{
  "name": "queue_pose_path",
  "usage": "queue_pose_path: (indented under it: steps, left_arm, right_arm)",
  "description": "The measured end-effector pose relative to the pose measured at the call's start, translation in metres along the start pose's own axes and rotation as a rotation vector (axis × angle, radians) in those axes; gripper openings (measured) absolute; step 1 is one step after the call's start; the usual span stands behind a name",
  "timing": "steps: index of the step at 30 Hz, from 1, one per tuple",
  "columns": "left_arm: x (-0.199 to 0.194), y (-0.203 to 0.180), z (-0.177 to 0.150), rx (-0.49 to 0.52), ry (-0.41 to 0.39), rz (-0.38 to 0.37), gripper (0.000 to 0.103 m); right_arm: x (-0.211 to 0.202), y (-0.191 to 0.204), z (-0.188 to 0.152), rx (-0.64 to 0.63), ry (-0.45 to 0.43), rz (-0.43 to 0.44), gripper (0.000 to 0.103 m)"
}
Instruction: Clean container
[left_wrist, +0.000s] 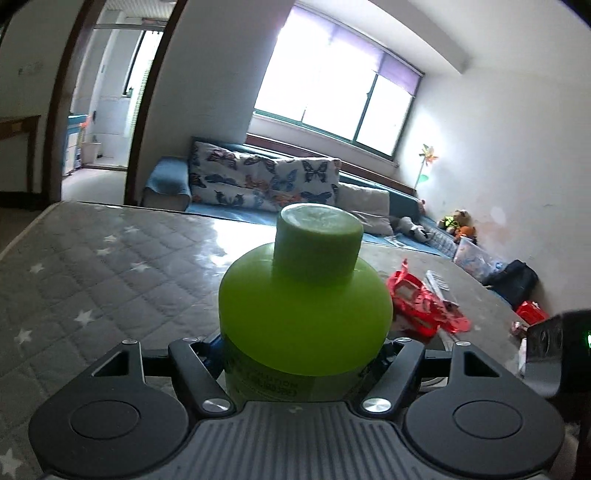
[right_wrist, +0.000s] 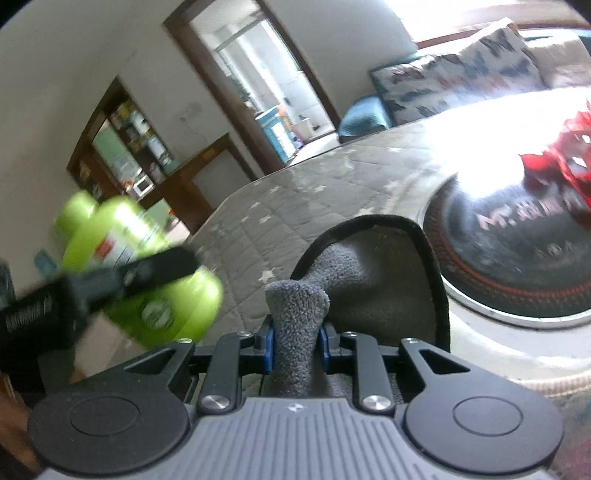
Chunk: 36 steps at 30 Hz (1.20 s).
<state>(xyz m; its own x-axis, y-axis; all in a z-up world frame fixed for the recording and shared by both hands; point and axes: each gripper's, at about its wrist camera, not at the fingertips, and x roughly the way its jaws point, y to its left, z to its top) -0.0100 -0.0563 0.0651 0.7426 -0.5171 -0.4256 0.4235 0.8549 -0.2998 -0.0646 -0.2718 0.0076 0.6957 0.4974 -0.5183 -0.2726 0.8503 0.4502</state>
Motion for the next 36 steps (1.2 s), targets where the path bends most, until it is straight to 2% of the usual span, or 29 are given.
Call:
queue_pose_path:
  steps: [12, 24, 36]
  left_arm:
    - [0.003, -0.027, 0.008, 0.041, 0.016, -0.095, 0.073]
    - [0.002, -0.023, 0.008, 0.032, 0.037, -0.063, 0.073]
    - [0.002, -0.029, 0.012, 0.027, 0.037, -0.106, 0.073]
  right_arm:
    - [0.007, 0.059, -0.018, -0.311, -0.010, 0.014, 0.017]
    - [-0.006, 0.051, -0.008, -0.277, -0.106, -0.054, 0.015]
    - [-0.015, 0.057, -0.017, -0.331, -0.142, -0.071, 0.015]
